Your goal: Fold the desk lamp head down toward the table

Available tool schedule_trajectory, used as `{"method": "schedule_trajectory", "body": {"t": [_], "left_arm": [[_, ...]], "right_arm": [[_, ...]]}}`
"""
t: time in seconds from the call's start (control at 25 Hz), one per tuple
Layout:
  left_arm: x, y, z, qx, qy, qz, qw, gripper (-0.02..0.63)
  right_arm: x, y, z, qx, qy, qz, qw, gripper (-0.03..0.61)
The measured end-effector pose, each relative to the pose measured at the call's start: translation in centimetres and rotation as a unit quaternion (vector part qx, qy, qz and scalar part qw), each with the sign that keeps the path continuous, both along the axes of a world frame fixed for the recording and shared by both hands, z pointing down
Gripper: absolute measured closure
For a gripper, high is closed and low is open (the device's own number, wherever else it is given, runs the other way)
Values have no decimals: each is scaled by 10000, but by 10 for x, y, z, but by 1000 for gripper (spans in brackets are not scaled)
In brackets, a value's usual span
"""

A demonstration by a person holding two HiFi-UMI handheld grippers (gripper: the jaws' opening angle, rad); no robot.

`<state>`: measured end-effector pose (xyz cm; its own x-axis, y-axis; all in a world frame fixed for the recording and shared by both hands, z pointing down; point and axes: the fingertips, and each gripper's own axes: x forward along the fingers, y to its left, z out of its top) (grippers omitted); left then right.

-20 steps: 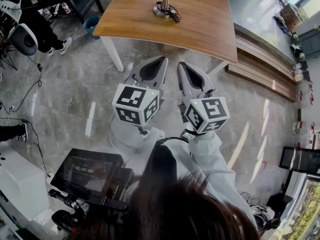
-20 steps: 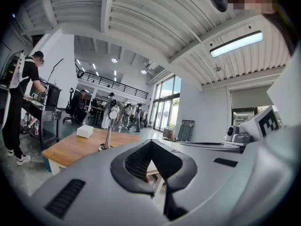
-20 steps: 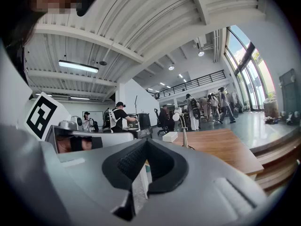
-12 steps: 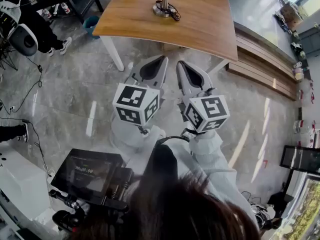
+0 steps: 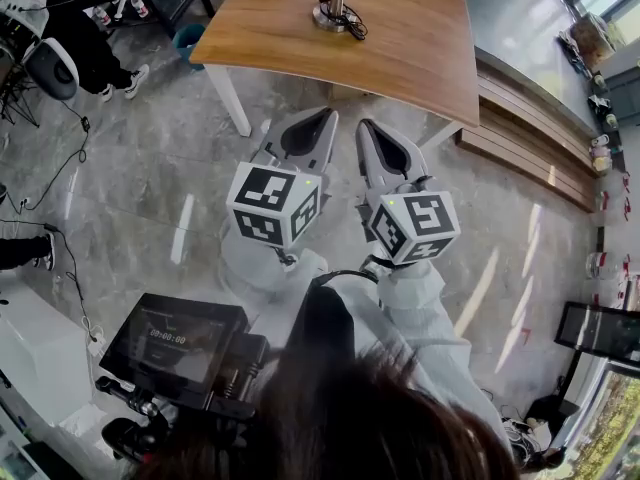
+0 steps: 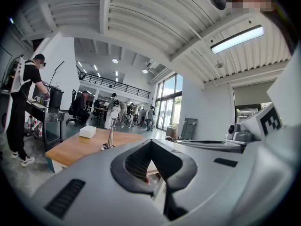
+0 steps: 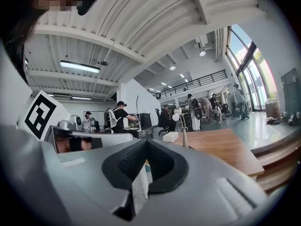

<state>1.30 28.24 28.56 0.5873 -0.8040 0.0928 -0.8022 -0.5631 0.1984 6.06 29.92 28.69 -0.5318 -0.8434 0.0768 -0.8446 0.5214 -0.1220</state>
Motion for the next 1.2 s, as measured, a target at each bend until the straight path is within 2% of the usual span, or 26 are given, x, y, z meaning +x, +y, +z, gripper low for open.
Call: {"method": "schedule_trajectory", "body": {"t": [0.36,0.56,0.8,1.08,1.2], "left_arm": [[23,-12,11,-89,-42,-228,9997,614],[16,-49,22,-131,-92,-266,9995,614],[4,-142,20,-62,-96,-191,9998,614],[-23,-295,7,-40,-136,157,9998,614],[-30,-336,11,-148,-135,232,9995,614]], "right_arm": [[40,-11,10,-66,-97,20,9999,577],[36,-48,22,-161,-135,-10,9998,577],[25,-138,22,-82,-126,102,9998,577],[12,-288,7,-41,-151,606,9980,577],[20,-328,4,-93,-182,831,9963,577]]}}
